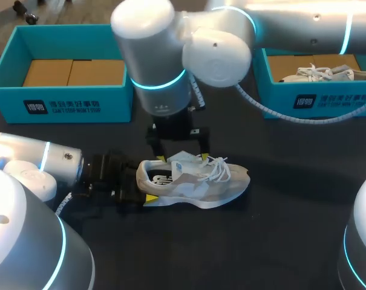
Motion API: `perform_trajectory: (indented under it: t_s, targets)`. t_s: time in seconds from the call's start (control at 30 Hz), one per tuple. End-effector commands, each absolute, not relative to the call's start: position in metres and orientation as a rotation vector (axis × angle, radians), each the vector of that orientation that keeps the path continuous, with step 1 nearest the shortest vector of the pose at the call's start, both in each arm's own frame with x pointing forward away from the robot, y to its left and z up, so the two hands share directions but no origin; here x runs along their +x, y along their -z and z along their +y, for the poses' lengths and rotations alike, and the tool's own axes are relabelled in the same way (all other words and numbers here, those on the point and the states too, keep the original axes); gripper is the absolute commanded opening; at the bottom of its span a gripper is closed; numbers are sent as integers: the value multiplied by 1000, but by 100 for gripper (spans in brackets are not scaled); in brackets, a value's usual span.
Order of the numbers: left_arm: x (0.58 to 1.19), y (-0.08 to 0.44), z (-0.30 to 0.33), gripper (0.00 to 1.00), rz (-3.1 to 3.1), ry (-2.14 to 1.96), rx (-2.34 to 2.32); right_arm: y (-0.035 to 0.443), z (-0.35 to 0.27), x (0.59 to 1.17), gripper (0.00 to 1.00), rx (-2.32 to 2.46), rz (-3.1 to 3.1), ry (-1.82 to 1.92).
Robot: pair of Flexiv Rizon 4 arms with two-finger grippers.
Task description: Take the shoe out of the shoebox, open the shoe tongue, remove and reinsert the insole, then place the shoe into the shoebox
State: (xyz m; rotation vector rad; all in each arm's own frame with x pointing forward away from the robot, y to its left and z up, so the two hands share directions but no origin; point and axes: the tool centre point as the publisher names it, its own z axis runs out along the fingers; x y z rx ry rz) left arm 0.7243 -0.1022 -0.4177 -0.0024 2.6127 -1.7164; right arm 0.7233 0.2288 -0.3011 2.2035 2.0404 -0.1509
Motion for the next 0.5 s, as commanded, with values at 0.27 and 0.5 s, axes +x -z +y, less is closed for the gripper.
perform_trajectory:
  t_s: [0.27,0.5]
  targets:
    - [725,418,-102,0,2617,1710,-3,315,239,718,100,2207,1910,285]
    - [725,418,-102,0,2617,1710,-3,315,239,718,100,2207,1910,285]
